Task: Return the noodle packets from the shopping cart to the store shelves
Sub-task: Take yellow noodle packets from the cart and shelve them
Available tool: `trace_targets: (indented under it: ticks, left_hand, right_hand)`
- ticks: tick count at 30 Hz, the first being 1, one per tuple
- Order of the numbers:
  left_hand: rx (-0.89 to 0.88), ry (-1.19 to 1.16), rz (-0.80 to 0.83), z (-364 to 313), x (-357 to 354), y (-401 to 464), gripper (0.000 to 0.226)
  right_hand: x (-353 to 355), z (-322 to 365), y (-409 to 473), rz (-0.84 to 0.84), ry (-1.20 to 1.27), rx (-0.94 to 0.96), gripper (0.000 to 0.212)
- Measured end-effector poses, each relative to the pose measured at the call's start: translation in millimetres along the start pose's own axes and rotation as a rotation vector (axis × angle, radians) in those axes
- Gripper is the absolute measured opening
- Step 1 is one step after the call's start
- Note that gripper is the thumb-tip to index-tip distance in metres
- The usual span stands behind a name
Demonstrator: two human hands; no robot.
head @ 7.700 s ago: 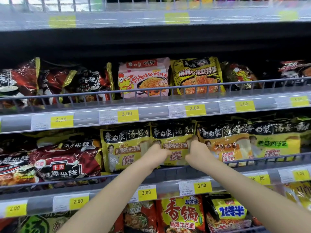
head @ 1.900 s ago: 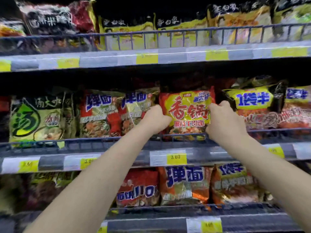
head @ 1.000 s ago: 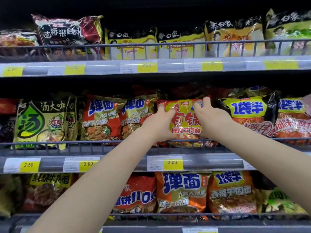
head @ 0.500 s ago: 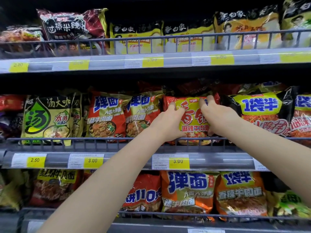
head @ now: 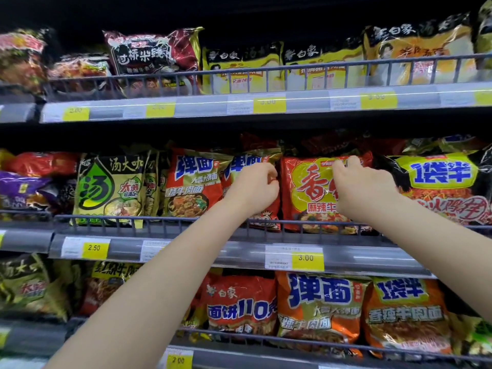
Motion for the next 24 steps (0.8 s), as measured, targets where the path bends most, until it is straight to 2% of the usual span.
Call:
trace_targets:
  ticks: [3,6,10,16,24]
  left_hand:
    - [0.252,-0.07,-0.031,32.2,13.2,-4.2,0.029]
    - [0.465,-0.196,0.026,57.6,13.5,-8.3,0.012]
    - [0.608,-0.424,0.087,66.9,3.8,-12.4,0.045]
    - [0.657,-0.425,0.091,70.5,-4.1,-5.1,0.046]
    - [0.682,-0.312,0.071,67.4,-8.3,8.3,0.043]
  right_hand:
    - [6.7,25.8,-0.5,-0.04,0.242,0.056,0.03]
    - [10.8,57.0,-1.8,-0.097,0.439,0.15,0.027]
    - [5.9,89.1,-2.9,-0.171,0.441,0.254,0.035]
    - [-9.7,105.5,7.3,-0.049,0.454,0.222,0.035]
    - [-8.7,107.3,4.6,-0.036,0.434,0.239,0.031]
Point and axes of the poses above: each hand's wrist, its own y-axis towards the middle knuckle, its own x-axis out of the back of the hand, z = x × y, the point moved 3 cm from there along y, towards the middle knuckle, and after that the axes turned 6 degrees about -x, right-handed, at the moved point
